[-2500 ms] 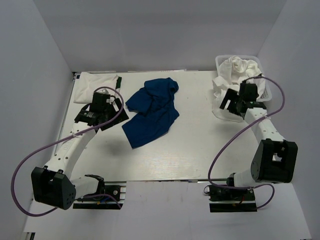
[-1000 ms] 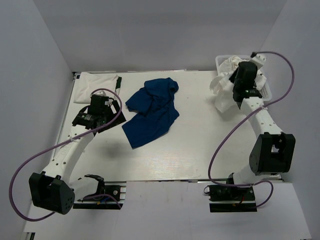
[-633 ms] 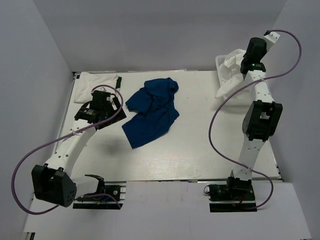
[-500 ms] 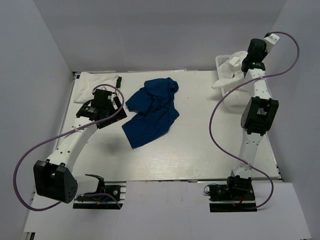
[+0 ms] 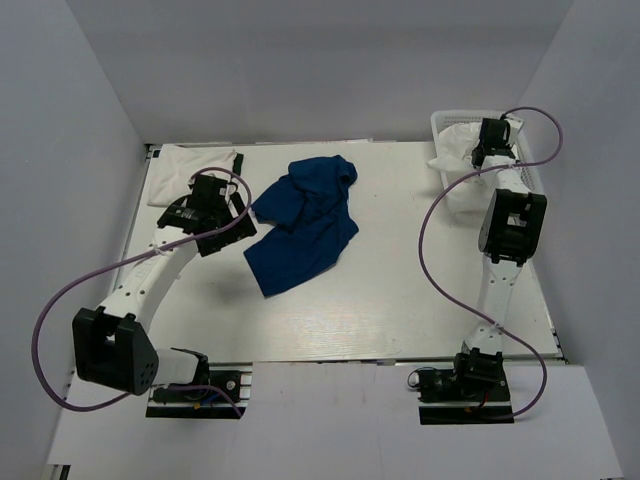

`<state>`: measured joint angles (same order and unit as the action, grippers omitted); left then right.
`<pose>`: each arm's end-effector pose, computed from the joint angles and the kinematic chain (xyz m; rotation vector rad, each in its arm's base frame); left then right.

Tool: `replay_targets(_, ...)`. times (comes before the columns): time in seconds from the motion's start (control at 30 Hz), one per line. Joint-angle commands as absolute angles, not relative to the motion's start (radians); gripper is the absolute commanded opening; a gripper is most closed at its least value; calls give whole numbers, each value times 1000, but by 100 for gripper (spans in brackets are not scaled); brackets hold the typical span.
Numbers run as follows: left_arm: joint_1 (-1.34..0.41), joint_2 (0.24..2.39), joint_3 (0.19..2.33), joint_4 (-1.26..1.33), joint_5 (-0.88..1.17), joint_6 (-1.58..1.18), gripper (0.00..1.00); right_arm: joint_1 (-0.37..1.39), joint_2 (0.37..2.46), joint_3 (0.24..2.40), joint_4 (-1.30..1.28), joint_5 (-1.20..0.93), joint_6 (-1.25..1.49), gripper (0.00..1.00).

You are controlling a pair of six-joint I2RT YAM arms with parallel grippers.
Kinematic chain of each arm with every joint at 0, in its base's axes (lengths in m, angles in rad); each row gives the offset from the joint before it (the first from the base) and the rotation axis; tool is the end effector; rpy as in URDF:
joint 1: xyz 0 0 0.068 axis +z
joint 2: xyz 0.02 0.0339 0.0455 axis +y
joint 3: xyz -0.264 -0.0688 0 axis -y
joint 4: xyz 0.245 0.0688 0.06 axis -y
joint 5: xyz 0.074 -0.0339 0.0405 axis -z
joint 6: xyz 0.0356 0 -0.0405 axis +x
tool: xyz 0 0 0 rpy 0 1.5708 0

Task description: Fold and stack the t-shirts

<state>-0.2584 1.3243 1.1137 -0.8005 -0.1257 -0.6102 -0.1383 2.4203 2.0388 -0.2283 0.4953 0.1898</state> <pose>0.2581 -0.0636 0.2843 -0.4970 2.5298 -0.1646 0.5467 -0.0932 0.1920 0.6225 2.0481 -0.5079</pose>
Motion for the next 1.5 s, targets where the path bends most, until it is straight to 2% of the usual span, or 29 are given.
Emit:
replay_targets(0.0,-262,1246,1117,-789,-114,-617,100,-132,2383,2052,-316,394,167,14)
replay_targets(0.07,-262,1215,1117,-788,-114,-617,100,-133,2356,2069,-342,371,172,32)
replay_targets(0.1,-262,1206,1117,-788,-114,-617,100,-132,2343,2078,-347,368,173,51)
replay_targets(0.27,-262,1146,1097,-789,-114,-617,100,-112,2128,2106,-365,279,105,83)
replay_targets(0.33,-262,1115,1085,-779,-114,-617,100,-84,2082,2132,-400,275,25,90)
replay_targets(0.5,-262,1081,1051,-761,-95,-607,100,35,1938,2015,-442,301,-66,90)
replay_targets(0.67,-262,1071,1042,-782,-95,-607,100,206,1807,1876,-462,134,-80,90)
replay_targets(0.9,-262,1198,982,-813,-8,-660,100,385,1698,1446,-328,-46,129,90)
replay_targets(0.97,-273,1257,944,-789,32,-660,100,422,1713,1404,-302,-58,155,90)
replay_targets(1.1,-314,1372,865,-761,106,-693,100,453,1824,1497,-310,-5,158,90)
replay_targets(1.33,-420,1520,854,-749,58,-738,98,462,2085,1794,-290,54,186,90)
replay_targets(1.43,-449,1586,868,-749,12,-750,92,468,2189,1896,-296,87,212,89)
replay_targets(1.47,-465,1606,896,-749,-12,-759,87,469,2221,1910,-282,89,212,89)
